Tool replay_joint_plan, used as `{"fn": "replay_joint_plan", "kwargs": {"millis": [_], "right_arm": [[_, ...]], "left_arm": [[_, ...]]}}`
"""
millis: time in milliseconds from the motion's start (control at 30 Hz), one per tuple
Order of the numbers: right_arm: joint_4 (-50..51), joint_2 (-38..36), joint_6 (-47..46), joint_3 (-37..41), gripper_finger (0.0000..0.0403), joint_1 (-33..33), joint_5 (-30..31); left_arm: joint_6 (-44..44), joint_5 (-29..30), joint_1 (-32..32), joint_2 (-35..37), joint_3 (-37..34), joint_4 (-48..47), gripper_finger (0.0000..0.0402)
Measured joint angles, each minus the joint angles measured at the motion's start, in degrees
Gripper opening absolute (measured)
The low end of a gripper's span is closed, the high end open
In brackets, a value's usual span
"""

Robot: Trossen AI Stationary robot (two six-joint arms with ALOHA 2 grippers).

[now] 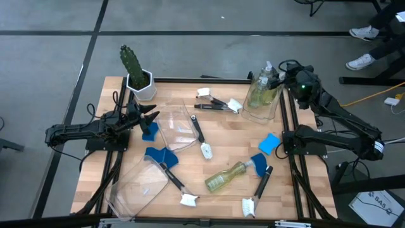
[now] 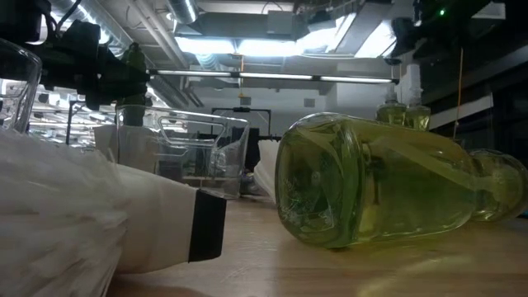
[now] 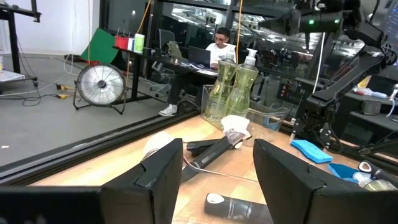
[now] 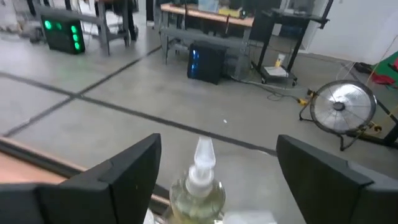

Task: Pick & Place Kitchen Sink Supplies
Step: Put the green dish soap into the top right transparent bin

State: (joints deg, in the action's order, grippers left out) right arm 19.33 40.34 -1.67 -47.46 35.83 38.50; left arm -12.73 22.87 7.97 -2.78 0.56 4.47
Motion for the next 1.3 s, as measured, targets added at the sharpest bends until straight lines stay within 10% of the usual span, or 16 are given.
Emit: {"fn": "replay_joint_plan", "kwargs": {"millis": [433,1300], "right_arm": [[-0.18,0.72,0.68,-6.92,0.0316,-2.84,-21.21],[4.25,23.39,9.86,-25.2,0.0316,-56.22,-2.39]], "left_arm": [[-0.01,-0.01,0.0,0.0,0.02,0.0,0.019],[0.0,0.0,0.01,0.0,0.01,0.0,0.0191]]}}
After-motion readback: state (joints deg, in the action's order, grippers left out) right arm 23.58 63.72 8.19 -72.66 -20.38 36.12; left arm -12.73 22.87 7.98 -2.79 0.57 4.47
